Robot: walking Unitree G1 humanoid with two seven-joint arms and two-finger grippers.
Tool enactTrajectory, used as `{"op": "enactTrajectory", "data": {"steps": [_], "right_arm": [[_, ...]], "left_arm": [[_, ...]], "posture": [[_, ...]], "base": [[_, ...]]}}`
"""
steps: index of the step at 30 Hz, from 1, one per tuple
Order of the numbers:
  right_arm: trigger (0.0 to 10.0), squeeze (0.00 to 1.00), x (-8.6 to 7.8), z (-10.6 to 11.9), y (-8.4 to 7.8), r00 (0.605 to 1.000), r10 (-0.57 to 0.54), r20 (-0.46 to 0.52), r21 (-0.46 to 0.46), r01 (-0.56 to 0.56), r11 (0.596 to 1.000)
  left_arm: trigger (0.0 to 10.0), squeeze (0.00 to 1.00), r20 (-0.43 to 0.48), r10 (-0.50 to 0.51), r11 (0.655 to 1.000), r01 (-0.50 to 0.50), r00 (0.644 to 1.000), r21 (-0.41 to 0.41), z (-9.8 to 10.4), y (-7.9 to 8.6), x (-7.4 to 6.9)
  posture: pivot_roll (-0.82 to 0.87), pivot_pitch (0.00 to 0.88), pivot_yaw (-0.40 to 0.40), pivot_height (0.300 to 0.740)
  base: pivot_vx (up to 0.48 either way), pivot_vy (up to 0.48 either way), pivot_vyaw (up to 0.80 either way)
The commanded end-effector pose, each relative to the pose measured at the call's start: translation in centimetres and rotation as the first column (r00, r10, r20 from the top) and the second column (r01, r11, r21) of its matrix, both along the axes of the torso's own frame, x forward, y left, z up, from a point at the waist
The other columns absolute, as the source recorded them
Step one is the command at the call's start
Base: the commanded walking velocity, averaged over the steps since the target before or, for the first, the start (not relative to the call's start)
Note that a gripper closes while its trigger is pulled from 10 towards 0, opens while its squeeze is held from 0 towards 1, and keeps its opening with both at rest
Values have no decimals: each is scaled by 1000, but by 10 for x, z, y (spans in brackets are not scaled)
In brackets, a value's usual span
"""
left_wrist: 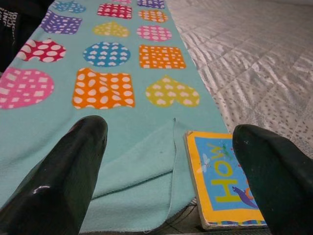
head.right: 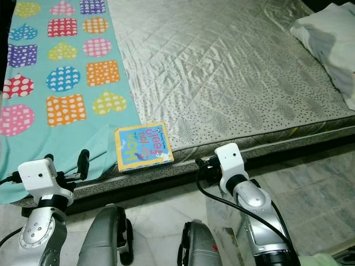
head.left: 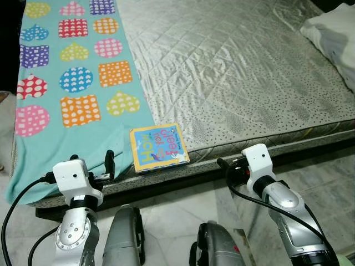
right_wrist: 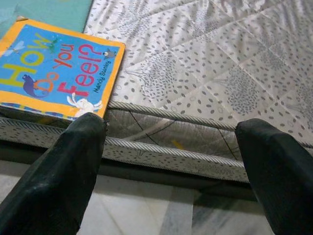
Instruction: Clean up the room
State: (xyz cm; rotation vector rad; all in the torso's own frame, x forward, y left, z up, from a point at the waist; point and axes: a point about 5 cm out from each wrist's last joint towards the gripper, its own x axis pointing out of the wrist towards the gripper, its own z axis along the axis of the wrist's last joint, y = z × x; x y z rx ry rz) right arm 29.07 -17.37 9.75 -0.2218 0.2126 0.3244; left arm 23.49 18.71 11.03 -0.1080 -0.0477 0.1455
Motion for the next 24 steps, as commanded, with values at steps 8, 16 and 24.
{"op": "enactTrajectory", "data": {"steps": [8, 16, 24], "right_arm": [[10000, 0, -4, -4, -3, 1000, 4, -13, -11, -4, 1000], [10000, 0, -4, -4, -2, 1000, 2, -12, -9, -2, 1000], [10000, 0, -3, -4, -2, 1000, -1, -9, -6, 1, 1000]], "left_arm": [[10000, 0, -5, -2, 1000, 2, 1000, 2, -2, 1, -3], [10000, 0, -6, -7, 1000, 7, 1000, 2, -2, 1, -2], [10000, 0, -5, -8, 1000, 8, 1000, 3, -2, 2, -2]], "posture": [[59, 293, -74, 650], [57, 297, -72, 650], [57, 300, -71, 650]], "base": [[301, 0, 0], [330, 0, 0], [332, 0, 0]]}}
